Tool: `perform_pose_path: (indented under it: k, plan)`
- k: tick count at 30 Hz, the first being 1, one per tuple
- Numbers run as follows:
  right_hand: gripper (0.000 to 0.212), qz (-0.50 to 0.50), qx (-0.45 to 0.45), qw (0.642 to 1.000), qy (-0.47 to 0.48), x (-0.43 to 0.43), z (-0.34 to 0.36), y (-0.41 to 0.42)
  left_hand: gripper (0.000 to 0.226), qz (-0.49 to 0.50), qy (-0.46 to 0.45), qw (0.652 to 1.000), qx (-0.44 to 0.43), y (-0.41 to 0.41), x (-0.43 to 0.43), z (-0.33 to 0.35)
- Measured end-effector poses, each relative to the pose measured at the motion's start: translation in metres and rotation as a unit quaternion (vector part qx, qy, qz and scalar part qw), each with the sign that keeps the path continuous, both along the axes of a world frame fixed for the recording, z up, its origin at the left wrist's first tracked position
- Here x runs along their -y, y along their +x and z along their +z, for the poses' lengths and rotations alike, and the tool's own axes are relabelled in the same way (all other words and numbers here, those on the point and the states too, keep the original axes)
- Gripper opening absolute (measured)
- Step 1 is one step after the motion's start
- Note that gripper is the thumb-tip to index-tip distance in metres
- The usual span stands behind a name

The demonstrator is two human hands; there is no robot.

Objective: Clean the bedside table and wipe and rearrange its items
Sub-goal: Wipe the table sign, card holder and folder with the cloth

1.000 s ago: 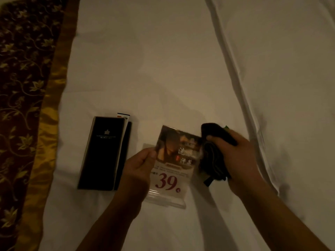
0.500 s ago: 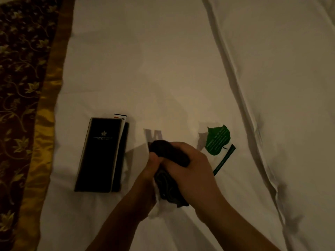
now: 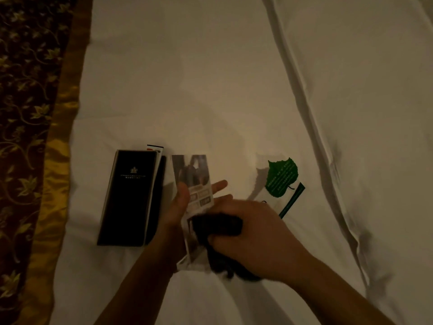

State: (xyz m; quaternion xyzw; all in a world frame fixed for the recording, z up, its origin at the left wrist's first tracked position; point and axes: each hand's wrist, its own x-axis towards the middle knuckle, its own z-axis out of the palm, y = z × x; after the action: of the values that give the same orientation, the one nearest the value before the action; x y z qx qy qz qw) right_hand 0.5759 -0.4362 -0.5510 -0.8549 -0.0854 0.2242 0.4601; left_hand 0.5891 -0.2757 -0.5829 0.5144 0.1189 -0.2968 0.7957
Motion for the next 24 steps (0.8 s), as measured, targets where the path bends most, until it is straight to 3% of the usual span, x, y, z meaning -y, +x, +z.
perform_pose_path:
  k: [2,4,7,9,16,19,24]
  plan:
    - [0.027,0.084,-0.03,0.996,0.027,0.004,0.005,-0.001,0.092,-0.006,0.064,0.997,0.05,0.005,0.0,0.005]
    - [0.031,0.14,-0.031,0.989,-0.028,0.008,0.004,0.005,0.101,-0.039,0.098,0.991,0.08,0.006,0.001,0.007]
    - [0.03,0.111,0.056,0.975,-0.184,0.011,-0.007,0.01,0.088,-0.069,0.079,0.991,0.081,0.006,0.0,0.004]
    - [0.029,0.081,0.082,0.965,-0.233,0.012,-0.015,0.009,0.076,-0.072,0.063,0.993,0.07,0.007,-0.001,0.003]
    - [0.042,0.075,0.066,0.985,-0.141,0.023,-0.017,-0.015,0.073,-0.004,0.029,0.999,0.034,0.01,-0.01,-0.005]
    - [0.043,0.046,0.042,0.992,-0.106,0.024,-0.018,-0.014,0.06,0.038,0.004,0.999,0.0,0.009,-0.005,-0.01]
    - [0.036,-0.064,0.039,0.977,-0.197,0.049,-0.026,-0.002,0.053,0.135,0.129,0.98,-0.065,0.023,0.005,-0.008]
